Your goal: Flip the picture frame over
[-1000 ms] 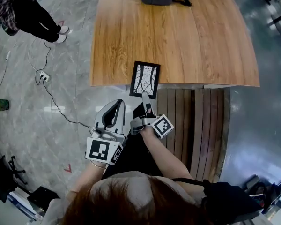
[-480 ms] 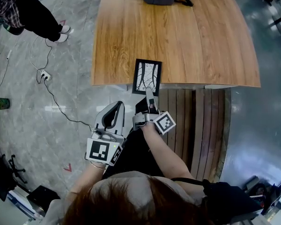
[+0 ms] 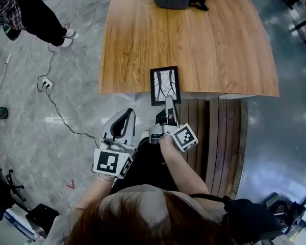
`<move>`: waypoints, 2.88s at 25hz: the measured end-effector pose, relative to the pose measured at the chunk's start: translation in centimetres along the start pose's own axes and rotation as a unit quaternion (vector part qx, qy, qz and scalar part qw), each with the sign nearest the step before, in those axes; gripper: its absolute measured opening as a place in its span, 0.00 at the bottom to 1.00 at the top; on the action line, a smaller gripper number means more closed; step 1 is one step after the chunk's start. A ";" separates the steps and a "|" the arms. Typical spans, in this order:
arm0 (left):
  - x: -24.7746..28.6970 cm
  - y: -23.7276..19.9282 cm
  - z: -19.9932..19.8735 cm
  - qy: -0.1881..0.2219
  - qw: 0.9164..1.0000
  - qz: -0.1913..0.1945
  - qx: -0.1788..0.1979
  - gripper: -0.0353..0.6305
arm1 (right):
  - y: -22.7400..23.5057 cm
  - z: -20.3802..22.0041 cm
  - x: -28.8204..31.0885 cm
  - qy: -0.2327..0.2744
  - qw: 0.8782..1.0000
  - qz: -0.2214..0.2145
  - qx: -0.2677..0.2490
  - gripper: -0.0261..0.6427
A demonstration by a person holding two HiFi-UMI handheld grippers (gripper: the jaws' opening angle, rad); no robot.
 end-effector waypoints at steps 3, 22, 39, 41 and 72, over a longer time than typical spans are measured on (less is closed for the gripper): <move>0.0 0.2 -0.4 0.006 1.000 0.001 -0.001 0.06 | -2.3 -1.6 0.0 0.005 0.996 0.005 -0.084 0.16; -0.7 -0.7 -1.0 0.016 0.999 -0.027 -0.009 0.06 | -7.8 1.0 3.9 -0.121 0.588 0.019 -0.800 0.16; -1.5 -1.9 0.4 0.008 0.999 -0.036 -0.028 0.06 | -2.1 6.6 6.2 -0.241 0.258 0.061 -0.934 0.16; -1.5 -2.2 0.6 0.007 0.999 -0.036 -0.033 0.06 | -2.5 7.3 6.5 -0.258 0.247 0.065 -0.932 0.16; -0.9 -2.7 2.2 0.007 0.997 -0.038 -0.068 0.06 | -3.9 6.6 6.8 -0.330 0.204 0.114 -0.915 0.34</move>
Point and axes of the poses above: the fingertips, and each gripper's own axes: x forward along the fingers, y to its right, z out of its underside, the point moved 9 cm from there along -x, backward along the fingers, and after that the axes turned 11 degrees about x, right-handed, at the moved point
